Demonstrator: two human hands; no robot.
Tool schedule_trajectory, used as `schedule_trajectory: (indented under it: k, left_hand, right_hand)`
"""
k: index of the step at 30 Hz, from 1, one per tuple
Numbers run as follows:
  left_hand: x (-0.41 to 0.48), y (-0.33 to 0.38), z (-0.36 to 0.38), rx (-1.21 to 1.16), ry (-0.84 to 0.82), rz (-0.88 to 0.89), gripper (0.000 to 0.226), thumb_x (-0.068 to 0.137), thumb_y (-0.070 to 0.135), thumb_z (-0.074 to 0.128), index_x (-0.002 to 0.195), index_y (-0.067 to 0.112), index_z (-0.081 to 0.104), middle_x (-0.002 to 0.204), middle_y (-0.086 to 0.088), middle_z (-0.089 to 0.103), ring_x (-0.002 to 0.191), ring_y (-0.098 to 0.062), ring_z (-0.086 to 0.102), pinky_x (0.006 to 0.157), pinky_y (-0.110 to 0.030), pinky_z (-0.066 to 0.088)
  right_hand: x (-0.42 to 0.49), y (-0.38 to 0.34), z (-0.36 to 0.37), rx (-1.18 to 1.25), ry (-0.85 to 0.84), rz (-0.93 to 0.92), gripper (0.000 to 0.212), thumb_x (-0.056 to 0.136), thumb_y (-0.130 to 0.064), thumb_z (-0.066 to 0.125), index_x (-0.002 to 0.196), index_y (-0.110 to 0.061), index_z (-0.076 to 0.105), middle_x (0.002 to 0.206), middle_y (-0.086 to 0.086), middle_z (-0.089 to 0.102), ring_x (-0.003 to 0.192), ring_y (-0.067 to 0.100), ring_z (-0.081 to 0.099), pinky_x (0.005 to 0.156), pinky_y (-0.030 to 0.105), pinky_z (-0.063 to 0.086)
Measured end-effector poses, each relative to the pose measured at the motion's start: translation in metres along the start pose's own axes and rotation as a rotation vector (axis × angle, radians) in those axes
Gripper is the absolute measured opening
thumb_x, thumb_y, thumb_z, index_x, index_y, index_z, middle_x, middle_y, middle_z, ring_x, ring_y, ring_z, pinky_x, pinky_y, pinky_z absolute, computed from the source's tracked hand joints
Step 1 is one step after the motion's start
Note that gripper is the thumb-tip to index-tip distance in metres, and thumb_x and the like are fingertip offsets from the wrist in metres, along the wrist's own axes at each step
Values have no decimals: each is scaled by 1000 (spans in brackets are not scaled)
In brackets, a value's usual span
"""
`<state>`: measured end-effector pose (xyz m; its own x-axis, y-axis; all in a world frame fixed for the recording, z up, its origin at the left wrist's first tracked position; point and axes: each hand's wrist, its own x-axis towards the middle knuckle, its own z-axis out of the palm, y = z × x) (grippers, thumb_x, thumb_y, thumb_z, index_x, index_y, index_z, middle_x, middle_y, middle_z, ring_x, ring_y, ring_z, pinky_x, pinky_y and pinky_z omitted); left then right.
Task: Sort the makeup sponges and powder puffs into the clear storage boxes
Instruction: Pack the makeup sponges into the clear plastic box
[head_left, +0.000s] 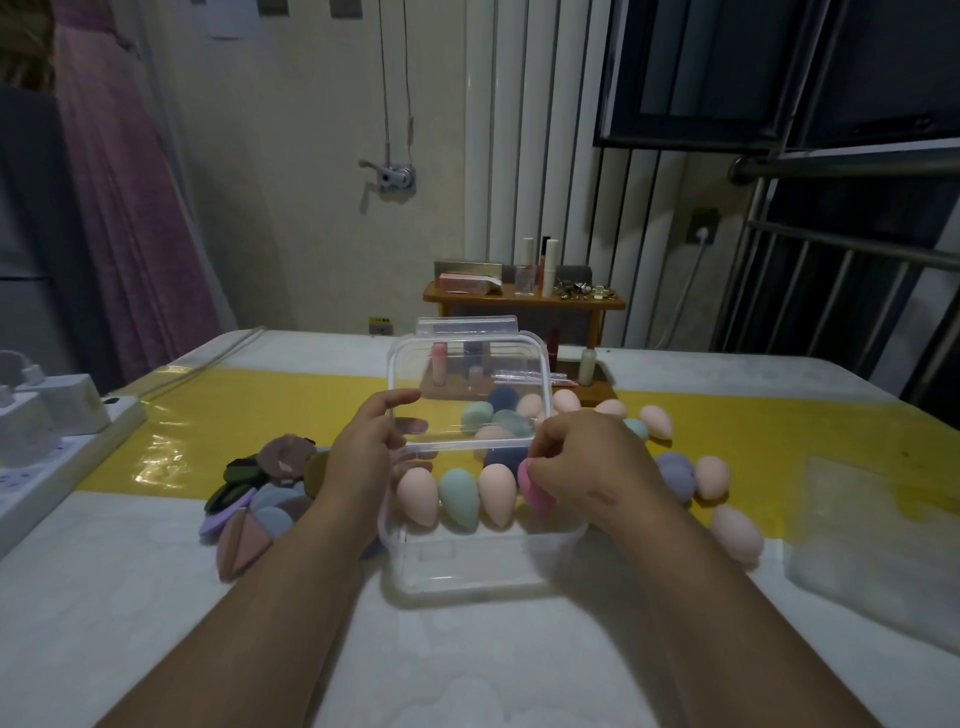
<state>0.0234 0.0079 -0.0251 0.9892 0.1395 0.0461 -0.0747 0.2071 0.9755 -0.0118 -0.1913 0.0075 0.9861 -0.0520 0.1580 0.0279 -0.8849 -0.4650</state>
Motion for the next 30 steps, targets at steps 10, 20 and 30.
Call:
schedule_trajectory:
  k: [10, 20, 30]
  left_hand:
    - [1, -1, 0, -9, -3, 2, 52, 84, -9, 29, 104, 21, 67, 96, -17, 60, 86, -39, 60, 67, -36, 55]
    - [4, -3, 0, -20, -9, 1, 52, 83, -8, 28, 106, 19, 66, 96, -17, 58, 80, -37, 60, 65, -36, 53]
    - [4, -3, 0, -26, -3, -4, 53, 82, -9, 29, 106, 19, 66, 95, -16, 58, 79, -37, 60, 66, -36, 54]
  right_hand:
    - [-4, -8, 0, -114, -25, -65, 13, 88, -25, 67, 99, -32, 67, 99, -3, 65, 88, 19, 58, 63, 24, 37]
    - [-10, -17, -13, -286, -152, -82, 28, 85, -28, 73, 112, -32, 68, 102, -2, 65, 91, 18, 57, 68, 26, 41]
    - [-6, -19, -12, -281, -159, -12, 33, 85, -31, 73, 117, -30, 66, 107, 1, 64, 95, 21, 58, 77, 29, 51]
